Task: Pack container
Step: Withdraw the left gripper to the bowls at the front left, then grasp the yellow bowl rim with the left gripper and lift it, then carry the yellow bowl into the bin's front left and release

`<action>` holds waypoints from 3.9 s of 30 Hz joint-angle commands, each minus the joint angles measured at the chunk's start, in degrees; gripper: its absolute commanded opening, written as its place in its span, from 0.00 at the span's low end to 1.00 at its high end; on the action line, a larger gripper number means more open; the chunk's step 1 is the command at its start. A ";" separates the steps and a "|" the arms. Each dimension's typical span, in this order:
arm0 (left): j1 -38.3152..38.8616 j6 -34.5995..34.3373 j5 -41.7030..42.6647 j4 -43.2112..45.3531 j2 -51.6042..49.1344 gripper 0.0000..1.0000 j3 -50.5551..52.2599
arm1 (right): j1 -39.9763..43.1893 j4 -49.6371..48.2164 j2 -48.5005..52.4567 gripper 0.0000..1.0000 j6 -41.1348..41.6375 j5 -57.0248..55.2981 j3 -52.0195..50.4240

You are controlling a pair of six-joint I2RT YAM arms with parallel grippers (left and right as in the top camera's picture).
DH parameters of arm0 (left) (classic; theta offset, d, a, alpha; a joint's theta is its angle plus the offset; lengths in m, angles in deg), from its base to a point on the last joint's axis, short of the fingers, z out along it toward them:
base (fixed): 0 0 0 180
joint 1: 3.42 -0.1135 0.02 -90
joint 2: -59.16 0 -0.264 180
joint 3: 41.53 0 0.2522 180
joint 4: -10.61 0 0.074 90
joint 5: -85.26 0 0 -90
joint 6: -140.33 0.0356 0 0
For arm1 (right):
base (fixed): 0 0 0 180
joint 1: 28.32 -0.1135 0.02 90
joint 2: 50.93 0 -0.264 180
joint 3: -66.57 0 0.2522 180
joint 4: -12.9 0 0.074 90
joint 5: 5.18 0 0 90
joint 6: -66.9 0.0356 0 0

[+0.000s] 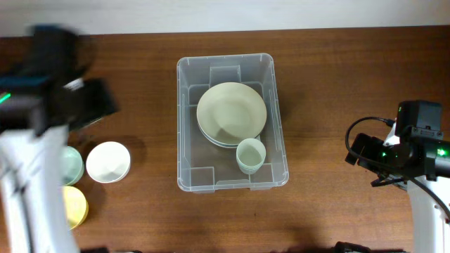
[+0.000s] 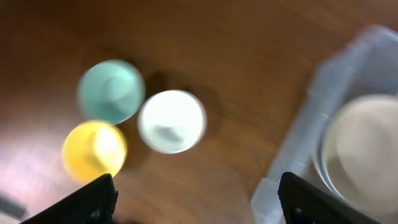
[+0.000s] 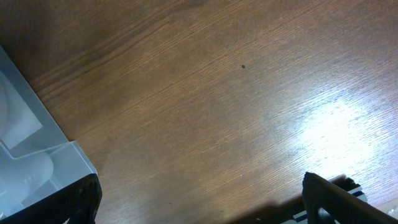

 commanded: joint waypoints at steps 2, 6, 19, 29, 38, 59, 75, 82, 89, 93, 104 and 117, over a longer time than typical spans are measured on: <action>-15.21 -1.20 2.40 1.31 8.11 0.95 11.32 | 0.20 -0.26 -0.79 0.99 -0.20 -0.72 -0.13; -29.88 -5.05 7.80 9.07 13.53 0.99 32.22 | 0.20 -0.52 0.04 0.99 -0.20 -0.72 -0.13; -46.80 -5.27 6.62 29.77 13.94 0.98 65.59 | 0.20 -0.37 1.36 0.99 -0.17 -0.70 -0.13; -48.83 -8.72 2.73 39.32 13.94 0.98 72.39 | 0.20 -0.37 1.36 0.99 -0.17 -0.70 -0.13; -48.83 -8.74 2.56 51.58 13.92 0.98 79.23 | 0.20 -0.35 1.36 0.99 -0.20 -0.70 -0.13; -48.83 -8.72 2.58 61.96 7.32 0.66 82.77 | 0.20 -0.13 1.36 0.99 -0.20 -0.72 -0.13; -48.83 -8.70 2.84 60.81 6.54 0.01 82.66 | 0.20 0.00 1.36 0.99 -0.20 -0.72 -0.13; -48.81 -7.43 11.04 56.06 10.75 0.01 80.06 | 0.20 -0.35 1.36 0.99 -0.20 -0.72 -0.13; -48.65 -4.90 14.23 49.68 23.82 0.01 74.12 | 0.20 -0.42 1.36 0.99 -0.20 -0.72 -0.13; -47.78 -4.20 18.05 46.45 29.05 0.01 68.15 | 0.20 -0.39 1.36 0.99 -0.20 -0.70 -0.13; -16.50 2.47 19.65 37.62 22.45 0.01 44.72 | 0.20 -0.35 1.36 0.99 -0.20 -0.70 -0.13; 23.21 20.76 16.02 33.42 4.94 0.01 40.96 | 0.20 -0.17 1.36 0.99 -0.20 -0.72 -0.13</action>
